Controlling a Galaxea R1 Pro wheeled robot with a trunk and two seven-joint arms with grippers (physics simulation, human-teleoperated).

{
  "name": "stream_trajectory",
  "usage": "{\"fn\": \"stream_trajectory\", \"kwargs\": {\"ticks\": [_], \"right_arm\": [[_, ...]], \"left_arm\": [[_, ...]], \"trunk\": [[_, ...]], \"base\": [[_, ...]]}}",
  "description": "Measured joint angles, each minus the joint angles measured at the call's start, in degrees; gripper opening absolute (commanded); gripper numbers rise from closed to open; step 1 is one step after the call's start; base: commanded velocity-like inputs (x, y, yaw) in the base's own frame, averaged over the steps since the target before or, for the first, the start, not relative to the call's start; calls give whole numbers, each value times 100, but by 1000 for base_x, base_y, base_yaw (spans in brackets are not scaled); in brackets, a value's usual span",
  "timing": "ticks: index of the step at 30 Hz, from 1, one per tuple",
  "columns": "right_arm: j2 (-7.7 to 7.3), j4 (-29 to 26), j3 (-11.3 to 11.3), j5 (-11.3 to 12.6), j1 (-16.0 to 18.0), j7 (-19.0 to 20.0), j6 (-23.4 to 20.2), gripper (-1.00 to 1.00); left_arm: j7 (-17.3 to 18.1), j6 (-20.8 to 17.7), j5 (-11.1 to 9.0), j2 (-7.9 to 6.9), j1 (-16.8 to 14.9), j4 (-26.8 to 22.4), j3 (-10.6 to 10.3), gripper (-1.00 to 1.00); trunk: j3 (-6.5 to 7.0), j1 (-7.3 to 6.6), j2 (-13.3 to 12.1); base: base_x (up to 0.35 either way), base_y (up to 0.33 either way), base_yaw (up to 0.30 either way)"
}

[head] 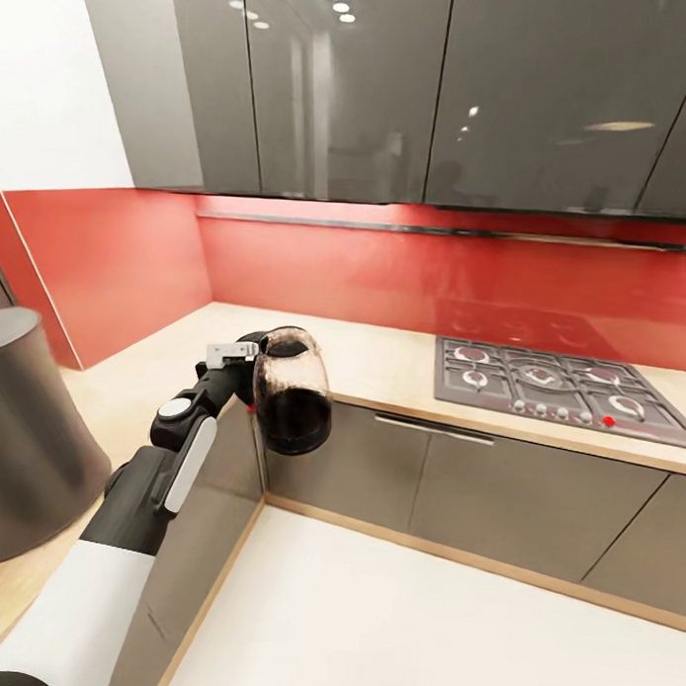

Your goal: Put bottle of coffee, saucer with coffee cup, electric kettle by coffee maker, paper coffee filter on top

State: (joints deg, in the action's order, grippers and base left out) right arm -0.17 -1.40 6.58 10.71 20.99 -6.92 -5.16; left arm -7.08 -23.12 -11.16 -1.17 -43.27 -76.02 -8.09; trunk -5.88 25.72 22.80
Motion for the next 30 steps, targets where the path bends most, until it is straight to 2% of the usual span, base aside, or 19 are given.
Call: {"fn": "stream_trajectory", "kwargs": {"ticks": [30], "right_arm": [[0, -4, -5, 0, 0, 0, 0, 100]], "left_arm": [[-10, 5, 9, -17, 17, 9, 2, -100]], "trunk": [[0, 0, 0]], "base": [[337, 0, 0]]}}
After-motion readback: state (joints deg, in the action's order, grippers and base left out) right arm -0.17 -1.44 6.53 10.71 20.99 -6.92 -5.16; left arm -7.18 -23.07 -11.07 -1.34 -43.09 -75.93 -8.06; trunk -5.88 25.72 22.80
